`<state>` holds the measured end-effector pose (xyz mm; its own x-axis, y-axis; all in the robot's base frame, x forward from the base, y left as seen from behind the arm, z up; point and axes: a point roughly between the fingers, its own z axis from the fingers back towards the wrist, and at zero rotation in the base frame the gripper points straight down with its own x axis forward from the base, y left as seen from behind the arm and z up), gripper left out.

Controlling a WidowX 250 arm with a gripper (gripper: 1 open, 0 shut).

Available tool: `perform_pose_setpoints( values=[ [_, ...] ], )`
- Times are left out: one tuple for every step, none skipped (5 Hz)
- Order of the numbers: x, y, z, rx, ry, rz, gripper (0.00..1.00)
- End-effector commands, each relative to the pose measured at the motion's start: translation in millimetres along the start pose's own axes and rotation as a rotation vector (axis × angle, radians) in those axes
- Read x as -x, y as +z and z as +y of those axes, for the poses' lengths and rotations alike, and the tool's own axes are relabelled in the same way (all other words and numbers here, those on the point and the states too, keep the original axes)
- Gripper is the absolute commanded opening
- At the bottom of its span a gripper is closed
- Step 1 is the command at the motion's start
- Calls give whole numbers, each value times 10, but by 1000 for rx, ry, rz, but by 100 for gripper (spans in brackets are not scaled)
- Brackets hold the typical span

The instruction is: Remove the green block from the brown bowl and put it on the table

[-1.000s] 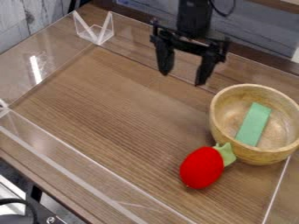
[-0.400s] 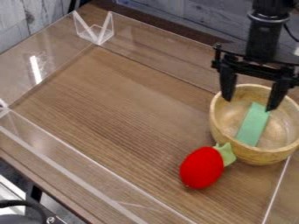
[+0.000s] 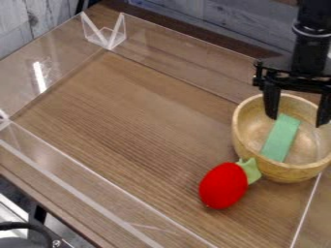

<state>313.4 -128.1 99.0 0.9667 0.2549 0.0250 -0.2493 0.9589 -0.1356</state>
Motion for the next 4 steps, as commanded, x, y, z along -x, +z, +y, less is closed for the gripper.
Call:
perform_pose_setpoints(
  values=[
    [-81, 44, 18, 16, 57, -68, 100],
    [-175, -14, 4, 30, 64, -114, 100],
    [-266, -61, 2, 35, 69, -154, 100],
    [-276, -108, -33, 35, 93, -188, 100]
  ],
)
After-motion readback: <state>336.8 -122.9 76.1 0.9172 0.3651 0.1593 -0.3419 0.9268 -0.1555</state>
